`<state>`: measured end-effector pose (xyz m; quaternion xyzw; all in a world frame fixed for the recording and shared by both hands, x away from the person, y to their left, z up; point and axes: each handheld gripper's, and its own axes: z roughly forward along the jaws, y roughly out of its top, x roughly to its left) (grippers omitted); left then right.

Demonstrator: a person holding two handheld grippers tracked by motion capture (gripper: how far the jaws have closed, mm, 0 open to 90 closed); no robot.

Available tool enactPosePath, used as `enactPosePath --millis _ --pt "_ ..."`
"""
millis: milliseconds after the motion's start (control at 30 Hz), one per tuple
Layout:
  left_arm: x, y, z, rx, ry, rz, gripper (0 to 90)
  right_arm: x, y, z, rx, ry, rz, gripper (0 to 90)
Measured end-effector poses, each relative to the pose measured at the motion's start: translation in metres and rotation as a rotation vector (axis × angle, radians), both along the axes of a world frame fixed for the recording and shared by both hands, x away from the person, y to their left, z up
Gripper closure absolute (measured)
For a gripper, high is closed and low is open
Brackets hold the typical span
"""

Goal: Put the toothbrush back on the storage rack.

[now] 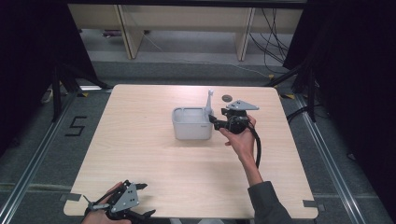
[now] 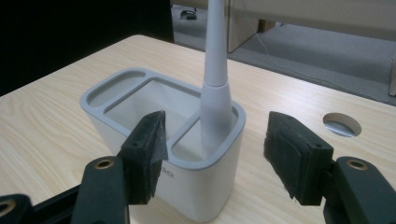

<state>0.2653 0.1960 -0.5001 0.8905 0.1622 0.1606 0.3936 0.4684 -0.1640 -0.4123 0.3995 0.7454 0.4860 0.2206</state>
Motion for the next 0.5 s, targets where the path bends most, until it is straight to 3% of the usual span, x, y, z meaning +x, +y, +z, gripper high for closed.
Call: enactPosePath --millis 100,200,333,367,433,500 --pt "0.0008 0.0009 0.0017 0.018 0.006 -0.01 14.8 -0.0045 0.0004 0.0016 0.001 0.019 -0.01 37.9" --pt "-0.0004 0.0005 0.0016 0.007 0.008 -0.005 14.8 -0.0042 -0.0012 0.0018 -0.008 -0.01 0.009 37.4" --pt "-0.0006 -0.0002 0.0012 -0.011 0.004 -0.004 14.8 -0.0082 -0.0017 0.0013 0.004 0.014 0.0 36.3" --pt "-0.0003 0.0004 0.0024 0.011 0.007 -0.009 14.8 -0.009 -0.0016 0.0011 0.009 0.023 -0.001 35.9" --pt "-0.0007 -0.0001 0.0019 0.0 0.014 -0.008 14.8 -0.0096 -0.0039 0.0007 -0.015 0.001 -0.004 35.1" --pt "-0.0004 0.0001 0.0023 0.011 0.006 -0.005 14.8 -0.0109 -0.0046 0.0002 -0.002 0.019 -0.001 34.4"
